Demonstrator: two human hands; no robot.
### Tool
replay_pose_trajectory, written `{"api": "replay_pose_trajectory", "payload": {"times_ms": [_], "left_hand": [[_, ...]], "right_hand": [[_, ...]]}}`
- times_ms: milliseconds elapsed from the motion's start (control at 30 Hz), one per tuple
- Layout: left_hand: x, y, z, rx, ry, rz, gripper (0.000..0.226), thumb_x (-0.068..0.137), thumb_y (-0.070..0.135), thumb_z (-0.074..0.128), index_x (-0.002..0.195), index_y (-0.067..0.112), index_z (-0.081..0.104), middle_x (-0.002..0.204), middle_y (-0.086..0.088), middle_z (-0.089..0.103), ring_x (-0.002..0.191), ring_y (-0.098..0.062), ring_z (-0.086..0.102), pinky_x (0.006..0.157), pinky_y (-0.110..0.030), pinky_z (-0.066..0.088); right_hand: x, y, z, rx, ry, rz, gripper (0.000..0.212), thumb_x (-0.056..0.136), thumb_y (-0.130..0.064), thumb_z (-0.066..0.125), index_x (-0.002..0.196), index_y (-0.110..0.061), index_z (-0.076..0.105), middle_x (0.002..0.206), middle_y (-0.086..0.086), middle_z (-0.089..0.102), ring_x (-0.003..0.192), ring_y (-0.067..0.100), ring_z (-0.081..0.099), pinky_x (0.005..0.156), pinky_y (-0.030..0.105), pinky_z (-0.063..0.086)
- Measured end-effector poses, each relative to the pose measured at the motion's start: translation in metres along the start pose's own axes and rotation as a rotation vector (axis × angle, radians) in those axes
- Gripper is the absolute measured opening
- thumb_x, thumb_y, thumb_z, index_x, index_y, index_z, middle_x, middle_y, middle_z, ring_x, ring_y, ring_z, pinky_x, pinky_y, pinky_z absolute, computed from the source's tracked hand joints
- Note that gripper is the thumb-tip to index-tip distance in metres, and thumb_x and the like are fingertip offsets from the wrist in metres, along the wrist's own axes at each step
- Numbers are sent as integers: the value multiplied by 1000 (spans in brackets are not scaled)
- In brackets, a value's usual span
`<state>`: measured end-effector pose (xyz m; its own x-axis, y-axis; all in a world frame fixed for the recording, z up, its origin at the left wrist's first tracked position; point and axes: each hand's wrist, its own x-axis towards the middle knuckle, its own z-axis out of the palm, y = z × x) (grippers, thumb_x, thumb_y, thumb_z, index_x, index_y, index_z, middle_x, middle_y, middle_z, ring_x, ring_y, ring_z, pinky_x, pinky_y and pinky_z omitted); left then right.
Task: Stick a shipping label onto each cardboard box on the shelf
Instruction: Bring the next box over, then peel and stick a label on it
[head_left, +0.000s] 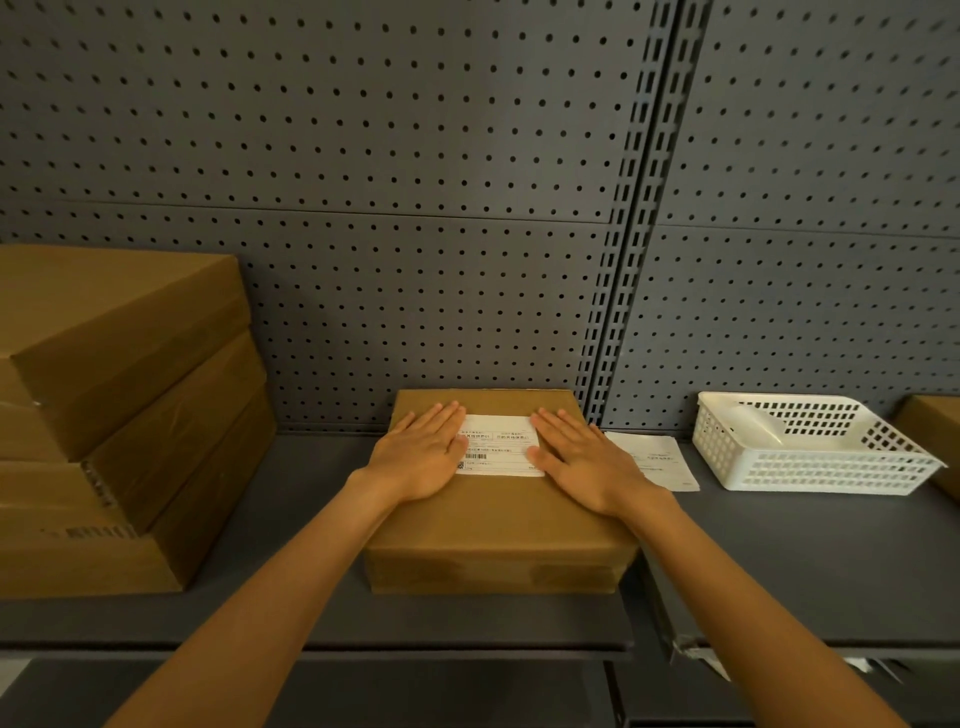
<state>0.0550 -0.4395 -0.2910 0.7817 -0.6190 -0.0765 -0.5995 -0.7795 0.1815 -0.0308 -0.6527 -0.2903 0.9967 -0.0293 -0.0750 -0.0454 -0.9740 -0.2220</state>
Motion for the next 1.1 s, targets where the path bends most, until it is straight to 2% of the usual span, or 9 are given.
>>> {"api": "replay_pose_trajectory", "payload": {"times_ms": [133,267,533,733,867,900,1033,1100], "left_hand": [[8,16,-6,104,28,-55,55,102,34,12,152,15,-1,160,0,-5,147,-12,-4,120,-35,-3],[13,42,3,36,14,42,56,102,39,9,151,17,-5,159,2,-9,146,-10,-7,119,-32,-5],[3,15,-4,45,-78,130,65,98,56,14,150,25,-9,158,12,-12,144,-2,-10,117,-27,-8],[-8,2,-9,37,-66,103,79,89,69,20,151,28,-6,158,13,-8,144,-2,-7,117,-28,-5],[-11,-6,-10,28,-72,82,94,74,81,12,151,30,-5,158,14,-7,144,-1,-6,118,-29,-5],[-12,-10,-11,23,-73,78,94,73,82,11,150,31,-5,157,15,-7,144,-1,-7,117,-29,-5],[-16,-24,-11,-6,-67,82,76,90,68,21,151,30,-5,157,15,-7,143,0,-8,117,-28,-7],[-14,-26,-11,-27,-90,97,83,84,74,19,151,30,-5,157,16,-7,143,0,-9,114,-26,-9]], "right_hand": [[-1,2,1,17,13,-1,61,98,-58,16,152,-33,2,159,-15,-3,146,4,-7,120,35,-3],[0,0,1,23,21,-5,62,98,-58,17,152,-32,2,159,-14,-3,145,3,-7,120,33,-4],[-2,2,-2,48,-28,-36,85,86,-72,30,152,-30,-1,159,-13,-5,145,3,-10,119,32,-6],[-2,3,-3,69,-31,-35,82,88,-71,30,152,-30,1,159,-15,-3,145,3,-8,119,32,-5],[-3,2,-3,64,-33,-32,78,90,-68,30,153,-30,1,159,-14,-3,146,4,-7,119,32,-4],[-3,2,-3,67,-36,-37,78,90,-67,30,153,-30,1,159,-14,-4,146,4,-8,118,32,-5],[-2,5,-3,112,-48,-55,77,92,-63,32,153,-28,1,160,-13,-5,146,5,-8,118,32,-7],[-2,6,-4,136,-49,-56,76,92,-61,33,153,-27,1,160,-12,-4,146,5,-8,118,32,-7]]}}
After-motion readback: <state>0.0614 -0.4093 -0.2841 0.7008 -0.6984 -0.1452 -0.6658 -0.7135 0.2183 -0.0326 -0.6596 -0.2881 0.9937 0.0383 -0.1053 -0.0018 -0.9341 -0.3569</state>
